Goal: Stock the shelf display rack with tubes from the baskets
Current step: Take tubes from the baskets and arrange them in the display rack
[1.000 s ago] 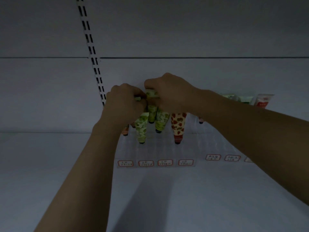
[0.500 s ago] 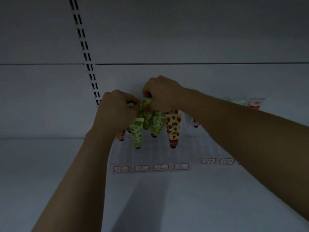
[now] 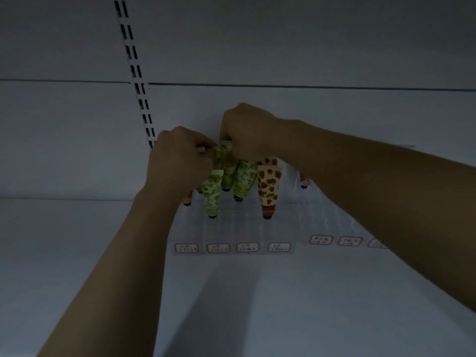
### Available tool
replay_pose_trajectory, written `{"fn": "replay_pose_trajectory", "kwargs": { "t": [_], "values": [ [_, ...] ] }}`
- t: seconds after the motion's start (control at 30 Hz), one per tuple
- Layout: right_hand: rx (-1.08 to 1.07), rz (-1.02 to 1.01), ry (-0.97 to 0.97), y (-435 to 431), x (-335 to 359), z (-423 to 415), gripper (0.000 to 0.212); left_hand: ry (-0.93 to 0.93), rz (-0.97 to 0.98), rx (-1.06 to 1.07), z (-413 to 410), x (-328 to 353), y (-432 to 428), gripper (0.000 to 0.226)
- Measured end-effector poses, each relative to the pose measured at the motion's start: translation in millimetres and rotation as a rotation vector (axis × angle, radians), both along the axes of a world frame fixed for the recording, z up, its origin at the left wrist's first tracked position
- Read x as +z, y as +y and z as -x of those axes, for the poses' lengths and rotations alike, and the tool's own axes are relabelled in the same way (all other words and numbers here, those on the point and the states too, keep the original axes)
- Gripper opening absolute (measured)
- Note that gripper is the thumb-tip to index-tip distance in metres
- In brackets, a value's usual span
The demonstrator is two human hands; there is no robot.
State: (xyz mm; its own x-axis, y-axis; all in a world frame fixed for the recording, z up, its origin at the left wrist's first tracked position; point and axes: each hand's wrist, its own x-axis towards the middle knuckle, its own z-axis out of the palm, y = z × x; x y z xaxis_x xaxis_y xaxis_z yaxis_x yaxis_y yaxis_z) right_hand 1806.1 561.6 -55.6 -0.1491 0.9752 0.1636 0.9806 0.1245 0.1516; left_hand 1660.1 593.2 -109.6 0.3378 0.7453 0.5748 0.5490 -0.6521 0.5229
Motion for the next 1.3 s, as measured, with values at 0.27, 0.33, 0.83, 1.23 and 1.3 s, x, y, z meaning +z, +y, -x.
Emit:
{"fn": "replay_pose_trajectory", "kwargs": {
  "t": [0.27,0.33,0.83,1.23,1.3],
  "values": [
    [0.053,0.043,-0.044,1.3,-1.4,5.1,0.040,0.031,-0.007,-0.012,-0.9,3.5,1.6,0.021],
    [0.049,0.049,-0.035,2.5,-2.5,4.6,0.040,0.049,-0.032,-0.005,-1.4,2.6,2.2,0.020],
    [-0.176,0.093,0.100,-8.1,-13.7,17.5,0.032,0.274,-0.158,0.040,3.6,0.9,-7.3,0.025],
    [-0.119,-0.143,0.170,-151.2,11.7,12.5,0.081,0.542,-0.241,-0.056,59.1,36.1,-88.0,0.053],
    [-0.114,-0.181,0.194,-180.4,-0.2,17.0,0.077,0.560,-0.279,-0.066,66.3,29.0,-112.1,0.053]
  ]
}}
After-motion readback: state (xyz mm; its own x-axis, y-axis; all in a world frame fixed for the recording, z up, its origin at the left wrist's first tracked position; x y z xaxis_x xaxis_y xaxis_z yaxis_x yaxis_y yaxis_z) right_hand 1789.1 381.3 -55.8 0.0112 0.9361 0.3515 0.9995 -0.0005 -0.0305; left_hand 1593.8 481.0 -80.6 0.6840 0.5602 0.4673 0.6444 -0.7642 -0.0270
